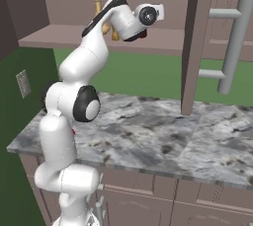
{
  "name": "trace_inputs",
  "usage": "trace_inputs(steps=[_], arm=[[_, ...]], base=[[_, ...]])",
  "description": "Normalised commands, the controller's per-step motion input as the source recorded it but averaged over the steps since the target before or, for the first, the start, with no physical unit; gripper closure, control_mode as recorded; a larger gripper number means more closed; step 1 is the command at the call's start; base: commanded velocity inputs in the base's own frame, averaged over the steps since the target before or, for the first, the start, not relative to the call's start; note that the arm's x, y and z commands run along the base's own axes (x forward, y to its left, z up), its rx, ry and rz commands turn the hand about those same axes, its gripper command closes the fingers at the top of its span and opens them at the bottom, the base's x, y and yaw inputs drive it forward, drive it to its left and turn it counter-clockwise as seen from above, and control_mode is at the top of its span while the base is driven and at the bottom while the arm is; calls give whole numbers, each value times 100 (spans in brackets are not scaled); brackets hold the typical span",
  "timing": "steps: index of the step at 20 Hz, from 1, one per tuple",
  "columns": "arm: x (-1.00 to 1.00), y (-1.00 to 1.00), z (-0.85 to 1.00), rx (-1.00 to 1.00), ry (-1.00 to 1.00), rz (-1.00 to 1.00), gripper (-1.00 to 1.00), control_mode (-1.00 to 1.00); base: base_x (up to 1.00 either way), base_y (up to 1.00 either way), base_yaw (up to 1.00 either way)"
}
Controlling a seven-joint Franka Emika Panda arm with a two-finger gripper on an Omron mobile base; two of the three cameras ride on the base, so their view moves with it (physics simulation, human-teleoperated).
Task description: There are various items on the counter. Only move the condiments/shakers into the cabinet.
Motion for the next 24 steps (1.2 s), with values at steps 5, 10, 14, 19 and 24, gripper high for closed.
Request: trace_inputs(steps=[5,10,14,19,24], arm=[[42,-9,-9,0,0,0,100,-100],[32,-10,-24,0,1,0,100,-100],[27,-8,-24,0,0,0,100,-100],[9,-1,-24,0,0,0,100,-100],[0,0,0,0,0,0,-100,-100]], base=[[0,0,0],[0,0,0],[0,0,0],[0,0,0],[0,0,0]])
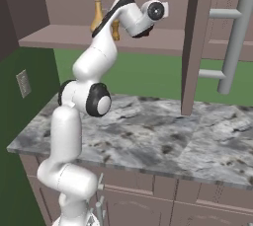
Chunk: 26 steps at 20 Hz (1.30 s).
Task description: There are various items on the counter. Only move the condiments/shakers into the cabinet.
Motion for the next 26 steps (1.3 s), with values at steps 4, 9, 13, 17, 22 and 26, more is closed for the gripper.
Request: trace_inputs(steps=[4,9,13,17,22,26], arm=[[-7,0,0,0,0,0,-100,-100],[-42,0,0,0,-5,0,-100,-100],[-72,0,-3,0,-10,0,-100,-100],[-96,-1,-21,0,-12,0,-100,-100],[-100,-7,-40,0,-13,0,-100,-100],[-100,-14,-47,0,-8,-3,-100,-100]], base=[[0,0,0],[0,0,0],[0,0,0],[0,0,0],[0,0,0],[0,0,0]])
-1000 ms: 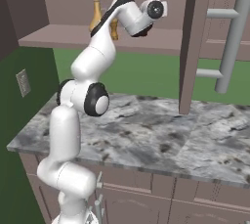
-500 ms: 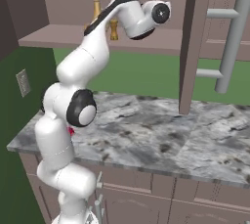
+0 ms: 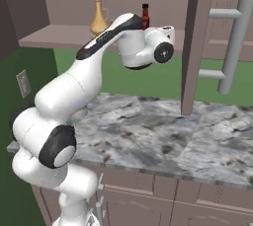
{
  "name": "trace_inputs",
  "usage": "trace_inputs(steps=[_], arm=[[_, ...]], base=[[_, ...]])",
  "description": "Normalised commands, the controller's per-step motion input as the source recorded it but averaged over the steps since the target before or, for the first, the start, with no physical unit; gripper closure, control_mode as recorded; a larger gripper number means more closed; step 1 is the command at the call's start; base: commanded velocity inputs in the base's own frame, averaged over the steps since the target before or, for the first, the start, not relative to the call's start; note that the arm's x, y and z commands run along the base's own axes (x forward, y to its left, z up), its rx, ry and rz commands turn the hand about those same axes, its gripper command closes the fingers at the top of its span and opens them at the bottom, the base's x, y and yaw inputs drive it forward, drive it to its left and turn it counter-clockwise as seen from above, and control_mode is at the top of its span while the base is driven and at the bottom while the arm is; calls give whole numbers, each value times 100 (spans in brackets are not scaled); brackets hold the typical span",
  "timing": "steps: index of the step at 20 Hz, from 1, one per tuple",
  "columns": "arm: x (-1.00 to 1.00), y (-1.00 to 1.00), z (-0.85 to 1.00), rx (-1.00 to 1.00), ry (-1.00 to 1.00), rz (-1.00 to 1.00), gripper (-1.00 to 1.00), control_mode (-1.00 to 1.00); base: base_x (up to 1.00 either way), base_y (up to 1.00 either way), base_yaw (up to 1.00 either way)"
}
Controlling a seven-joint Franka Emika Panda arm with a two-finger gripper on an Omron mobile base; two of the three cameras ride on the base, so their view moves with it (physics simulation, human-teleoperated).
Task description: There are various items on the counter. Only move the condiments/shakers into the cabinet.
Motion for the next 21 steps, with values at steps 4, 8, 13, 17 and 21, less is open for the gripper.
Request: trace_inputs(steps=[4,8,13,17,21], arm=[[-100,-2,-54,-1,-1,-1,-100,-100],[-85,13,-21,0,0,0,-100,-100],[-14,-15,-10,0,5,-1,-100,-100],[-96,0,-38,-5,3,14,-100,-100],[-100,3,-71,-15,16,31,-100,-100]], base=[[0,0,0],[0,0,0],[0,0,0],[0,0,0],[0,0,0]])
